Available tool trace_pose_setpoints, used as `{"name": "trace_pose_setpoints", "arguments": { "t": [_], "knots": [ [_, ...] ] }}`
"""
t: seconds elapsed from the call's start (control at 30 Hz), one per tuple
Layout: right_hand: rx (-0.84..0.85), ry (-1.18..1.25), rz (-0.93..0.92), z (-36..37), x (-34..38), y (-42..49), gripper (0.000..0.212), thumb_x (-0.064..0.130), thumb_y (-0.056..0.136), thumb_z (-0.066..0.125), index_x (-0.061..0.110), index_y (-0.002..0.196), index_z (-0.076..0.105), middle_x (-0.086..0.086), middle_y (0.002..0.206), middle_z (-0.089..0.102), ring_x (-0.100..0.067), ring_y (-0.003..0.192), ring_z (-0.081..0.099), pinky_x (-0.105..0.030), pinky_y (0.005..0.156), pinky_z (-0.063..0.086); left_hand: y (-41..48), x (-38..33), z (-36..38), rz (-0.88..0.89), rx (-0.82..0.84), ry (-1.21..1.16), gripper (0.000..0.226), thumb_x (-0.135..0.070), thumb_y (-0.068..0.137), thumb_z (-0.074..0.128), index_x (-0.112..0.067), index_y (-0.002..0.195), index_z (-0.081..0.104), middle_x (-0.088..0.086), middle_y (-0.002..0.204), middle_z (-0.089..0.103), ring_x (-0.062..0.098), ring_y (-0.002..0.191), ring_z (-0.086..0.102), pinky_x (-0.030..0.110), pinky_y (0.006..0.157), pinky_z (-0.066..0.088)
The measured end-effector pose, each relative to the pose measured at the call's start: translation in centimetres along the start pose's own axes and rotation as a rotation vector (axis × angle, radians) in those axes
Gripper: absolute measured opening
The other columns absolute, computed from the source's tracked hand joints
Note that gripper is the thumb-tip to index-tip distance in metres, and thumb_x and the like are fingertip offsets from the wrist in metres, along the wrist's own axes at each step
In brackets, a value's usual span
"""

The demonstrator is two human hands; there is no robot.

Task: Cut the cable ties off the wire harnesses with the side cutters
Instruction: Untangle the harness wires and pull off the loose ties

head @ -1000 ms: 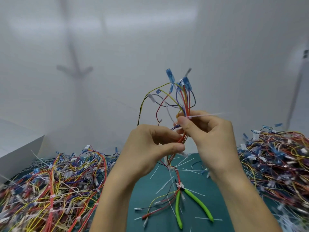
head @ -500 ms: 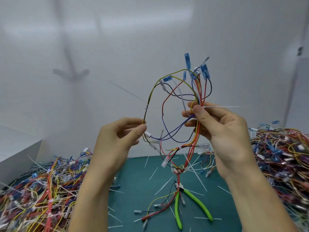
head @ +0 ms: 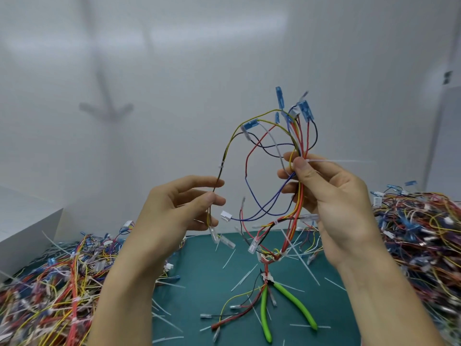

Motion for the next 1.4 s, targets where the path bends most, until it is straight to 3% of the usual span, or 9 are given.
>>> {"name": "trace_pose_setpoints", "arguments": {
  "t": [0.23, 0.4, 0.57, 0.73, 0.83, 1.0, 1.17, 1.27, 1.4],
  "knots": [
    [-0.005, -0.046, -0.008, -0.2, -0.3, 0.1, 0.013, 0.023, 0.087, 0.066, 0.016, 0.095, 0.074, -0.002, 0.079, 0.077, -0.008, 0.061, 0.067, -0.015, 0.059, 0.052, 0.1, 0.3, -0.3, -0.015, -0.025, 0.048, 0.017, -0.015, 0.086, 0.070, -0.027, 0.096, 0.075, -0.005, 0.090, 0.077, 0.015, 0.077, 0.073, 0.019, 0.062, 0.057],
    [0.013, -0.098, 0.012, 0.1, -0.8, 0.0, 0.016, 0.028, 0.090, 0.064, 0.019, 0.097, 0.074, 0.000, 0.081, 0.077, -0.008, 0.061, 0.067, -0.015, 0.057, 0.051, 0.0, -1.3, -0.7, 0.117, -0.238, 0.021, 0.015, -0.020, 0.077, 0.079, -0.017, 0.083, 0.067, -0.006, 0.076, 0.071, 0.007, 0.056, 0.060, 0.016, 0.046, 0.047],
    [0.038, -0.134, 0.039, 0.6, -1.3, -0.1, 0.017, 0.031, 0.092, 0.061, 0.021, 0.097, 0.075, 0.001, 0.085, 0.078, -0.007, 0.063, 0.068, -0.015, 0.056, 0.051, -0.3, -2.3, 2.2, 0.142, -0.022, -0.103, 0.006, -0.019, 0.087, 0.070, -0.016, 0.087, 0.074, 0.002, 0.079, 0.077, 0.017, 0.074, 0.075, 0.021, 0.059, 0.057],
    [0.104, -0.100, 0.052, 1.9, -1.9, -0.6, 0.026, 0.037, 0.086, 0.062, 0.020, 0.098, 0.077, 0.000, 0.091, 0.078, -0.011, 0.074, 0.072, -0.018, 0.064, 0.055, -0.1, -2.1, 5.2, 0.200, 0.097, 0.095, 0.008, -0.028, 0.087, 0.072, -0.030, 0.093, 0.077, -0.016, 0.087, 0.076, -0.001, 0.086, 0.071, 0.017, 0.075, 0.055],
    [0.132, -0.047, 0.048, 2.6, -2.3, -0.8, 0.040, 0.037, 0.083, 0.063, 0.011, 0.111, 0.075, -0.001, 0.098, 0.078, -0.012, 0.091, 0.074, -0.017, 0.073, 0.055, -0.1, -2.1, 6.1, 0.248, 0.092, 0.147, 0.012, -0.032, 0.085, 0.071, -0.039, 0.095, 0.073, -0.022, 0.088, 0.075, -0.006, 0.086, 0.069, 0.011, 0.073, 0.051],
    [0.225, -0.081, 0.014, 3.3, -2.4, -0.8, 0.036, 0.035, 0.086, 0.060, 0.020, 0.115, 0.074, 0.011, 0.114, 0.074, -0.006, 0.110, 0.067, -0.025, 0.098, 0.053, 0.1, -1.7, 5.9, 0.205, 0.017, 0.037, 0.009, -0.018, 0.084, 0.074, -0.026, 0.085, 0.071, -0.011, 0.079, 0.076, 0.001, 0.076, 0.072, 0.016, 0.067, 0.054],
    [0.345, -0.129, 0.029, 4.3, -2.5, -1.3, 0.028, 0.024, 0.100, 0.052, 0.025, 0.124, 0.067, 0.014, 0.104, 0.076, 0.005, 0.093, 0.069, -0.012, 0.074, 0.052, 0.2, -1.4, 5.5, 0.144, -0.063, -0.071, 0.011, -0.009, 0.085, 0.070, -0.017, 0.089, 0.064, 0.000, 0.078, 0.076, 0.013, 0.072, 0.074, 0.021, 0.059, 0.055],
    [0.254, -0.285, 0.009, 3.0, -2.2, -0.8, 0.024, 0.027, 0.097, 0.057, 0.025, 0.118, 0.070, 0.015, 0.104, 0.075, 0.003, 0.099, 0.067, -0.020, 0.087, 0.054, 0.3, -1.4, 4.3, 0.129, -0.115, -0.161, 0.014, -0.006, 0.088, 0.068, -0.014, 0.098, 0.063, -0.002, 0.081, 0.077, 0.015, 0.075, 0.075, 0.023, 0.061, 0.058],
    [0.199, -0.405, 0.041, 1.1, -1.9, 0.0, 0.014, 0.020, 0.096, 0.060, 0.025, 0.103, 0.071, 0.011, 0.094, 0.076, -0.004, 0.089, 0.070, -0.017, 0.078, 0.054, 0.2, -1.5, 2.5, 0.111, -0.171, -0.276, 0.018, -0.002, 0.090, 0.064, -0.004, 0.108, 0.060, 0.002, 0.089, 0.078, 0.025, 0.080, 0.075, 0.033, 0.067, 0.062]
  ]
}}
Point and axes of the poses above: each hand's wrist, its own y-axis towards the middle knuckle, its own z-axis out of the palm, x = y × z, the point moved 6 cm from there along y, towards the middle knuckle
